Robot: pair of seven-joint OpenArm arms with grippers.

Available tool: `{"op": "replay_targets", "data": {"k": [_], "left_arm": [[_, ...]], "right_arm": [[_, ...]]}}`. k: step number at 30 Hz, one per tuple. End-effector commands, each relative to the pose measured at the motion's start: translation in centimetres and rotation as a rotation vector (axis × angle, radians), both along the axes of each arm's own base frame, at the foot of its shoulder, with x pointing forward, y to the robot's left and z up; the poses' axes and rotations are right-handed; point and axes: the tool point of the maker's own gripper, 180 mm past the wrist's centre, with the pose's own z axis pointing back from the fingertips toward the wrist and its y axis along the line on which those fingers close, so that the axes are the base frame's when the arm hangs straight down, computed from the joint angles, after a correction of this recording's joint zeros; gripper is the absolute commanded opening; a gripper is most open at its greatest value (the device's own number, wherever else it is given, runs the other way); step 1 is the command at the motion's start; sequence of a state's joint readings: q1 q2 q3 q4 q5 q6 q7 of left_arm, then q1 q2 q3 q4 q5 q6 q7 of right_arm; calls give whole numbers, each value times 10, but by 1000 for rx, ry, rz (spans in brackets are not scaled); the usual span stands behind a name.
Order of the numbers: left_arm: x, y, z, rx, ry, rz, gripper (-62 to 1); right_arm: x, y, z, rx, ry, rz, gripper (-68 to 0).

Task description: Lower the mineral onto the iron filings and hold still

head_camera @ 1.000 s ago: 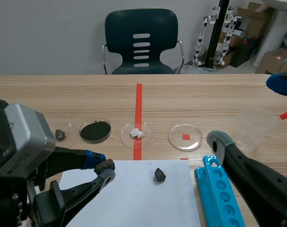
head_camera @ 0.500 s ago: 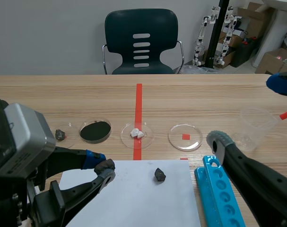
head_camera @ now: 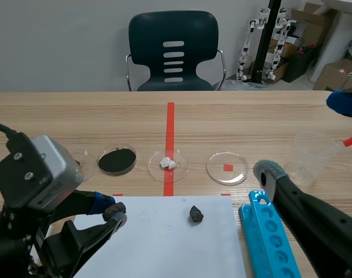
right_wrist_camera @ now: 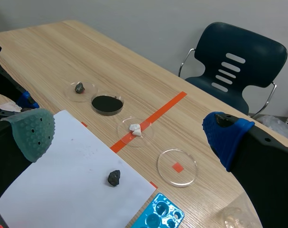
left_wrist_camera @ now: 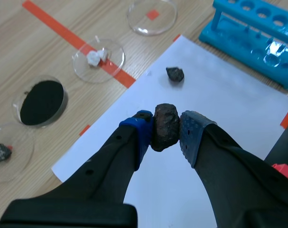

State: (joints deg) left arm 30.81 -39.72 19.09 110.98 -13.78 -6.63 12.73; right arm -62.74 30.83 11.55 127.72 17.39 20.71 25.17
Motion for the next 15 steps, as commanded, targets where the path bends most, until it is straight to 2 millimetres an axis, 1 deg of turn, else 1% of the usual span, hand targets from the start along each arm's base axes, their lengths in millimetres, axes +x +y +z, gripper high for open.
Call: {"op": "replay_targets", "data": {"k": [1, 4, 5, 8, 12, 15], "left_arm": [[8, -3, 5, -17, -7, 23, -507], [18, -2, 4, 5, 5, 56, -507], [27, 0, 6, -8, 14, 107, -507], [42, 5, 8, -43, 28, 190, -507], [61, 11, -2, -86, 76, 266, -507], [79, 18, -11, -109, 92, 330, -507]], "right_arm": [[1, 1, 8, 17, -21, 3, 4], [1, 1, 8, 17, -21, 3, 4], [1, 1, 8, 17, -21, 3, 4], [1, 1, 8, 17, -21, 3, 4], [1, 1, 8, 17, -21, 3, 4], [1, 1, 8, 17, -21, 3, 4]]}}
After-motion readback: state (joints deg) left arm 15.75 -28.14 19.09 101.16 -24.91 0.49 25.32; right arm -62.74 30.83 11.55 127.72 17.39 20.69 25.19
